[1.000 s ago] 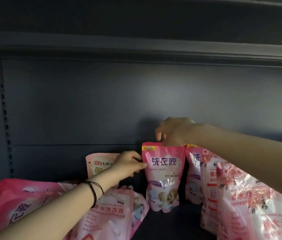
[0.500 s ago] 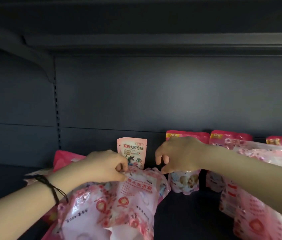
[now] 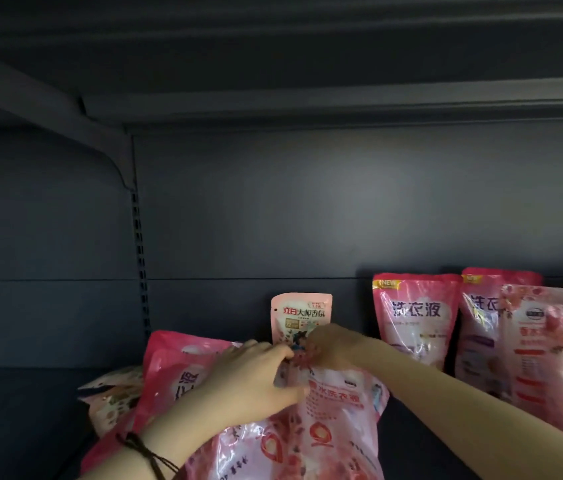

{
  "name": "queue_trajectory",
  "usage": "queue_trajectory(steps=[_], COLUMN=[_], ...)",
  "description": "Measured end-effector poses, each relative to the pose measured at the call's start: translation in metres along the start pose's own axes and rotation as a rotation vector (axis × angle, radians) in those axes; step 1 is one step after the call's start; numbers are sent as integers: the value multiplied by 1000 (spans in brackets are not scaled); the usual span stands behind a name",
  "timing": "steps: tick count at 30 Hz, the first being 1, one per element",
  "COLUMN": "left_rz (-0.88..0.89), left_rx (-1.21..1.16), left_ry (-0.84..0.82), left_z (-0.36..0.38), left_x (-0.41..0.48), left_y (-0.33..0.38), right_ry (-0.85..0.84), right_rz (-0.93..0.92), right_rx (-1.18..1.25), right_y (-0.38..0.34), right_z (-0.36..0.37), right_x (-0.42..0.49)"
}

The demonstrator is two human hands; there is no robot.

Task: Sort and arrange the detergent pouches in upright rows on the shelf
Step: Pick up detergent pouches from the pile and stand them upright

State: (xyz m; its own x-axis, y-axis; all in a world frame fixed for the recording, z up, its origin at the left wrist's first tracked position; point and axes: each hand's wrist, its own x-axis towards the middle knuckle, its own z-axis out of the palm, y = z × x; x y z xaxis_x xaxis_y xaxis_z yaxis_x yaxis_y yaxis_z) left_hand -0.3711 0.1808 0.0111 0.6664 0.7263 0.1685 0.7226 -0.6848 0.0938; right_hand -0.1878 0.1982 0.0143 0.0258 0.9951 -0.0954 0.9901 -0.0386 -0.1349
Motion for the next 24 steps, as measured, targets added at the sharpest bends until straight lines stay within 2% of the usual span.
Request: queue_trajectory(steps=[2,7,9,13,15,17,19,21,22,24], left_rz=[-37,-125,-171,-156,-169,-189,-212,-210,-205,-193], left_rx=[-173,-978,-1209,-1351,-1350,-1351,-1402,-1488,-1535,-1582], left_ry=[15,72,103,213,222,210,205,170,151,149], left_z=[6,13,11,7,8,9,10,12,12,14], left_x=[2,11,14,15,14,15,15,15,14,14], left_y=[1,16,26,40,45,47,46,46,47,51], right_ry=[103,408,496,640,772,877,779,542,458,428], right_rz=[13,-89,-152,-245,-174,-14,166,262,250,174], right_rx=[84,325,359,402,557,837,1235,1550,1623,1664], right_y=[4,9,7,7,13,20,25,32,35,42], right_z=[-7,-41,-49,-46,-32,-15,3,19,26,33], right_x=[-4,-33,-44,-62,-71,-79,-89,-97,-101,-109])
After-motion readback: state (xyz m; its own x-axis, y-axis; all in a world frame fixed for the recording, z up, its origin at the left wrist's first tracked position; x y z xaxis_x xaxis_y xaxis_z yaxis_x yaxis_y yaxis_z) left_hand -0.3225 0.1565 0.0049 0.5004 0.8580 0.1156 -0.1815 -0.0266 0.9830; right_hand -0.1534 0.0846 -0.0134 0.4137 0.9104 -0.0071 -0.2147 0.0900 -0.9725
